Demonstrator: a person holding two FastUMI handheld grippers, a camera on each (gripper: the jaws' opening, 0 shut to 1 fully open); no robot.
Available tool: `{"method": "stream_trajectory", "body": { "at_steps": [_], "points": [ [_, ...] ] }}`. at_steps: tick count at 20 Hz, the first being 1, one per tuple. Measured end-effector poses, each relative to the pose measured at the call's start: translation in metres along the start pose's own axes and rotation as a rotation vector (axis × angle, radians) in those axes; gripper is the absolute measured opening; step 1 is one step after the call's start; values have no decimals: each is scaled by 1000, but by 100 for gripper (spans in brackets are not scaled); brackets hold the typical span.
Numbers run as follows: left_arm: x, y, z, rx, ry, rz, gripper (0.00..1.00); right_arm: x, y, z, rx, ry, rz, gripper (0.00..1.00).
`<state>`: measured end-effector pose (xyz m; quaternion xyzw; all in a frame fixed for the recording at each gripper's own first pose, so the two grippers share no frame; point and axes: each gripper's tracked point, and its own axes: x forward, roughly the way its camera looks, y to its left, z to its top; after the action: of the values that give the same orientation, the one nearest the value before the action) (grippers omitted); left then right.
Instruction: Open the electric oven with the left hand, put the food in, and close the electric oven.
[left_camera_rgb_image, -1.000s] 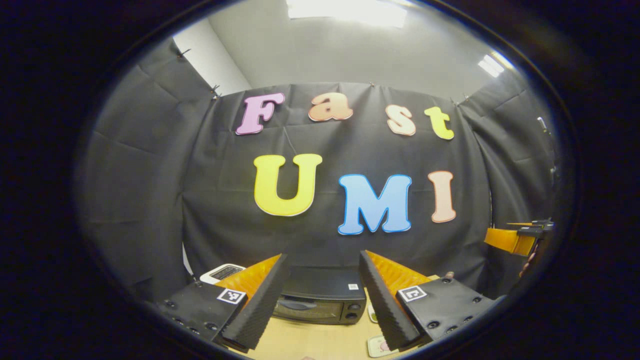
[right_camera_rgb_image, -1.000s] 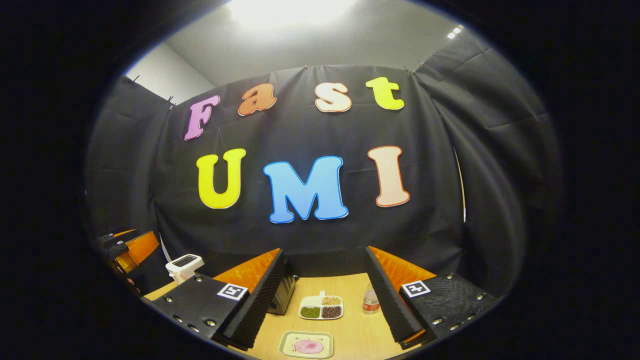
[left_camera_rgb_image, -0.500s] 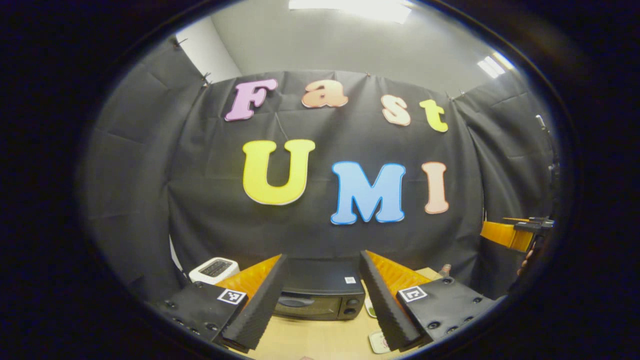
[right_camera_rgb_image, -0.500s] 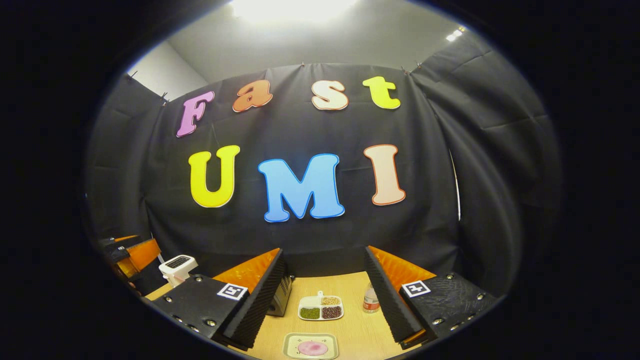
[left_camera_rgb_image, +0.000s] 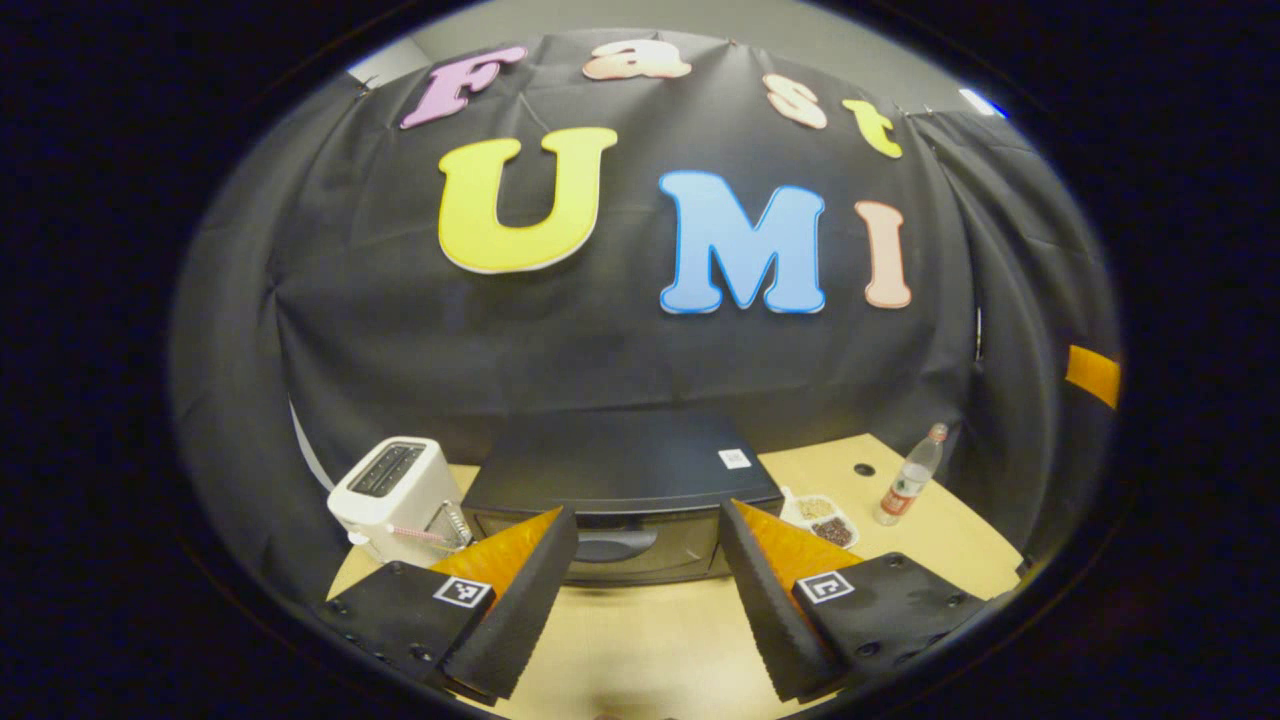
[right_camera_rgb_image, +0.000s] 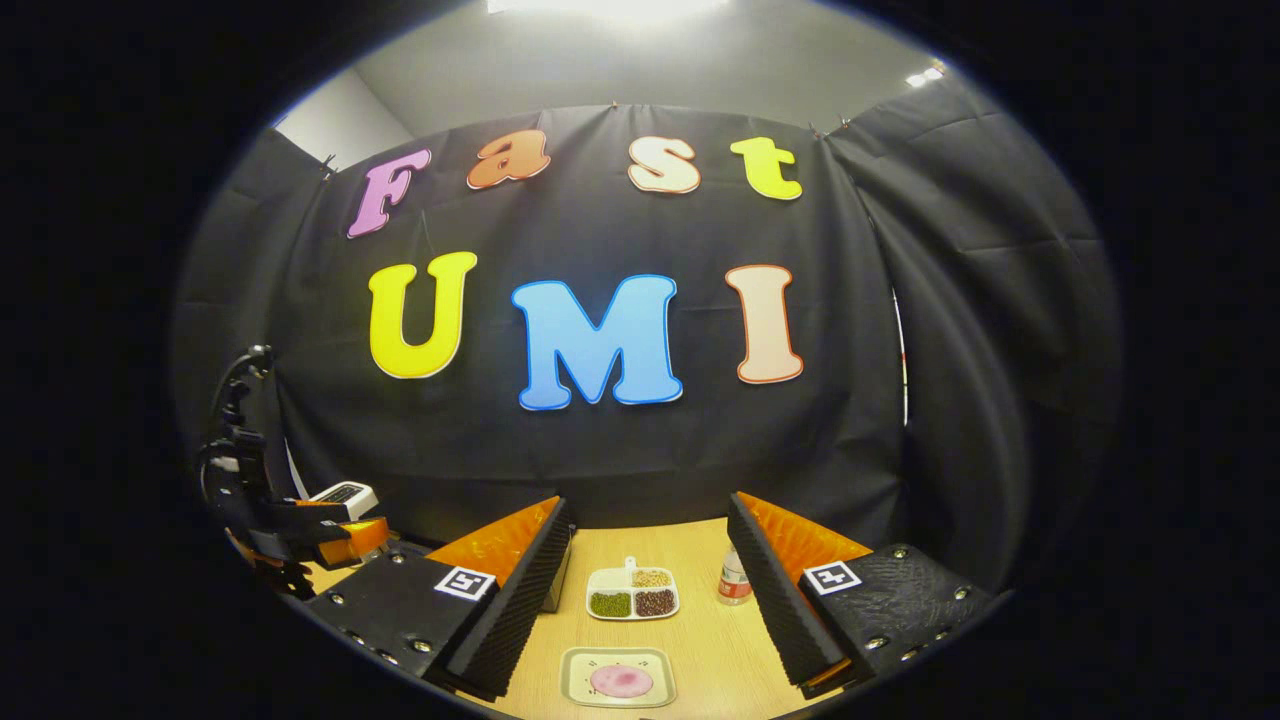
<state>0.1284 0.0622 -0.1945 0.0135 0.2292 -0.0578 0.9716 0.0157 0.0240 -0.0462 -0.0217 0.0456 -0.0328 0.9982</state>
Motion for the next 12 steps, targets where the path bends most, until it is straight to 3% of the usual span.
{"method": "stream_trajectory", "body": {
  "at_steps": [5, 6, 12],
  "points": [
    [65, 25, -40, -18, 119, 16, 98, 5, -5, -11, -12, 37, -44, 96],
    [74, 29, -45, -16, 132, 21, 94, 4, -5, -12, -13, 41, -53, 96],
    [120, 39, -57, 29, 142, 43, 98, 7, -8, -15, -24, 56, -87, 96]
  ]
}}
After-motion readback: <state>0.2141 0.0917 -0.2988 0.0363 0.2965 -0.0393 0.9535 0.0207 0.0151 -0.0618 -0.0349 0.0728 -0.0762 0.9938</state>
